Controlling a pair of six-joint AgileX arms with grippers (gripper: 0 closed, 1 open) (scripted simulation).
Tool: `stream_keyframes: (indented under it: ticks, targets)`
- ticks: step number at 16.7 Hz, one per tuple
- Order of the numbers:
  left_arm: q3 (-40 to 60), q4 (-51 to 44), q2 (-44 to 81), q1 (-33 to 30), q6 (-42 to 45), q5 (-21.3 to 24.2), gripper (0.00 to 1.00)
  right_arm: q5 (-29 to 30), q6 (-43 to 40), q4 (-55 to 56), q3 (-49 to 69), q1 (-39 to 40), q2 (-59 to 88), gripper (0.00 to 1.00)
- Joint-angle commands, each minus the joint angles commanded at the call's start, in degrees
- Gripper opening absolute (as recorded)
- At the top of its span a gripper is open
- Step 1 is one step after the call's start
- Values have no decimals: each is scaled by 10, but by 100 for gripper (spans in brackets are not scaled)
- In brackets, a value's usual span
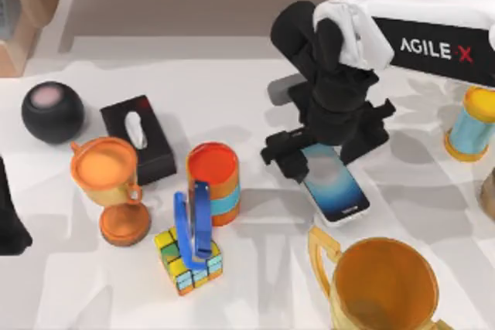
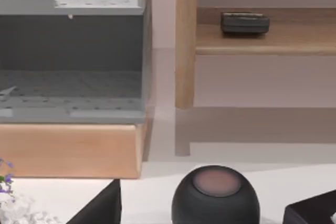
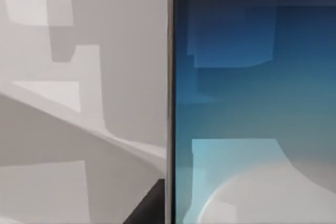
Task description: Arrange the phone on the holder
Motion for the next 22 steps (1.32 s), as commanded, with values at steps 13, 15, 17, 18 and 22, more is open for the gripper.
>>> stream_keyframes:
  ticks: [13,15,17,18,22]
  targets:
    - [0,0,0,0,0,0,100,-68,-7,167,-49,-140,-249,0]
    - [0,0,0,0,0,0,100,-92,-13,218,-79,-186,-316,0]
    - [0,0,0,0,0,0,100,-117,-22,271,-115,-236,-383,0]
    - [0,0,0,0,0,0,100,-129,-27,297,-136,-263,-415,0]
    - [0,0,0,0,0,0,100,-171,-56,396,-234,-382,-530,0]
